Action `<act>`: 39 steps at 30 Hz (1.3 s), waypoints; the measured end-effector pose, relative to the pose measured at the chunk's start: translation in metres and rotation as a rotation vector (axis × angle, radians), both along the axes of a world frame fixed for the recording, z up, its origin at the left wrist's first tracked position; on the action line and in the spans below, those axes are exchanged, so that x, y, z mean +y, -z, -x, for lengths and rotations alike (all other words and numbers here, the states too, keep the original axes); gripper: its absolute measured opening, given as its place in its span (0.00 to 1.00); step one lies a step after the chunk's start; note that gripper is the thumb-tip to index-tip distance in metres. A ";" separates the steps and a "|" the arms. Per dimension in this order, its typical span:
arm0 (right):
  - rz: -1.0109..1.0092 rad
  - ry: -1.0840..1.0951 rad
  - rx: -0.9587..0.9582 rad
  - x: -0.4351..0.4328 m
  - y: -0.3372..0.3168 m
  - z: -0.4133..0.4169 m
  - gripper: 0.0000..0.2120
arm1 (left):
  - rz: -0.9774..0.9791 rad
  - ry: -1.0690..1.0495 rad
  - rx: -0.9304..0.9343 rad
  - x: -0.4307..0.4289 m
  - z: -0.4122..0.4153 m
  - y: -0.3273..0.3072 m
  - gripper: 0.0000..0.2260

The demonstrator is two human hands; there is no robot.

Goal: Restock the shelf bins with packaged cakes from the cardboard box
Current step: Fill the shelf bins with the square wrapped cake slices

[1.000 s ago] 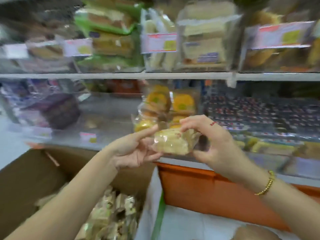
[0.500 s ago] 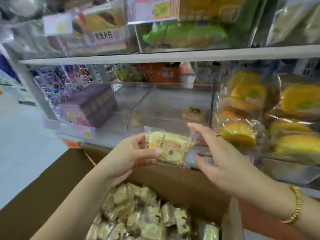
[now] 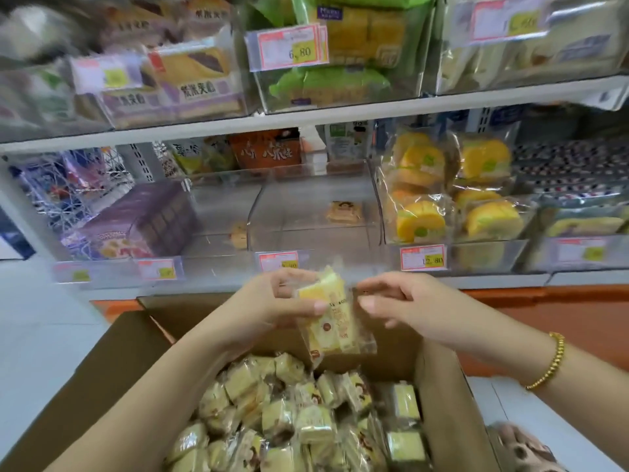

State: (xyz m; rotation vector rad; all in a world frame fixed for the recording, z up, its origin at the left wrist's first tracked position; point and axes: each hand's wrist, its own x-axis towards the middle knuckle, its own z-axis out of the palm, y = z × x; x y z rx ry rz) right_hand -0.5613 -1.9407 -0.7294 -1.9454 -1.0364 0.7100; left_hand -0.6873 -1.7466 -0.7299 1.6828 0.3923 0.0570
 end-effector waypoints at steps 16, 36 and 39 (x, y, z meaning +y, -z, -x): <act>-0.087 -0.159 0.456 -0.003 -0.030 0.055 0.26 | -0.192 0.124 0.115 -0.043 0.085 -0.040 0.14; -0.112 -0.233 -0.755 0.214 -0.005 0.041 0.39 | -0.349 -0.028 0.022 0.196 0.055 0.001 0.27; -0.098 -0.227 -0.755 0.234 0.001 0.044 0.38 | -0.353 -0.025 0.015 0.213 0.058 0.006 0.29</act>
